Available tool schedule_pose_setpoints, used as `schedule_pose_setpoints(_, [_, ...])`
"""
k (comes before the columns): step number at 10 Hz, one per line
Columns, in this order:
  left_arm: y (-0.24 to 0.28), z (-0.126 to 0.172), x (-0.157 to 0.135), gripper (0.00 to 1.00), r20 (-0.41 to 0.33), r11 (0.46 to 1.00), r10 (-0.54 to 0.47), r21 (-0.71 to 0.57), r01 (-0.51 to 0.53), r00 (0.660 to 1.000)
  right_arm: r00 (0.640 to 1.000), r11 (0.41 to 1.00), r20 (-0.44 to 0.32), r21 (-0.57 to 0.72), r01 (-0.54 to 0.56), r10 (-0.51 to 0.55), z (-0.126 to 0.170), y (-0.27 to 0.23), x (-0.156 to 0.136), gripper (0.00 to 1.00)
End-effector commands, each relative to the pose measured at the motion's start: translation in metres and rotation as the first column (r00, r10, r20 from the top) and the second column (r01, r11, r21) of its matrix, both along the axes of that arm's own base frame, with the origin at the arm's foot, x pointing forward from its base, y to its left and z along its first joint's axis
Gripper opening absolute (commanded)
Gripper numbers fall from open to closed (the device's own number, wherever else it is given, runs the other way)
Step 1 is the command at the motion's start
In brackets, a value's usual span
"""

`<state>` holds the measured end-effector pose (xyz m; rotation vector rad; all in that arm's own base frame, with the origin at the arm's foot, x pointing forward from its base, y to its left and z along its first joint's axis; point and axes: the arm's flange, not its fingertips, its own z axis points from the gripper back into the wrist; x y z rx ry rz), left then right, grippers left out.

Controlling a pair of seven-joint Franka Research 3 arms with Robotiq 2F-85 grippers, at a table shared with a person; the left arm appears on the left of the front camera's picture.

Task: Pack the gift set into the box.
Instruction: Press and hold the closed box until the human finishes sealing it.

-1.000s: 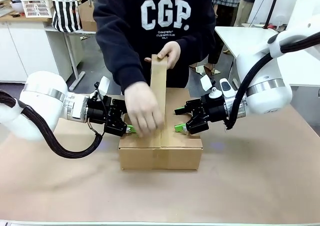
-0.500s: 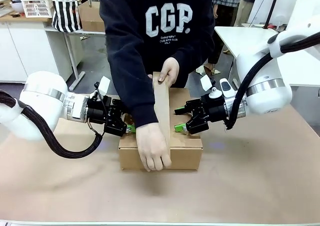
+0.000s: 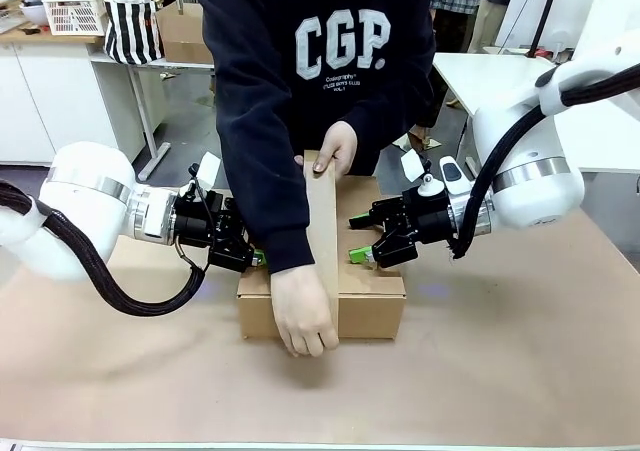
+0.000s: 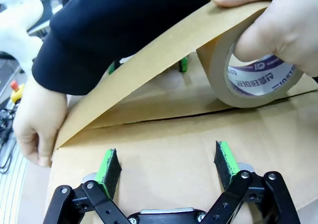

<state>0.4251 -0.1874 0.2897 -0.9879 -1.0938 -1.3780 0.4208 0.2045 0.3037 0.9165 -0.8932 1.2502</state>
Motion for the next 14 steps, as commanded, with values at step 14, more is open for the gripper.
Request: schedule_pose_setpoints(14, [0.0021,-0.0019,-0.0006,1.00,0.008,1.000,-0.010,0.004,0.010,1.000,1.000,1.000,0.002,-0.013,0.009,-0.009,-0.0020,0.0002,-0.0030,1.00])
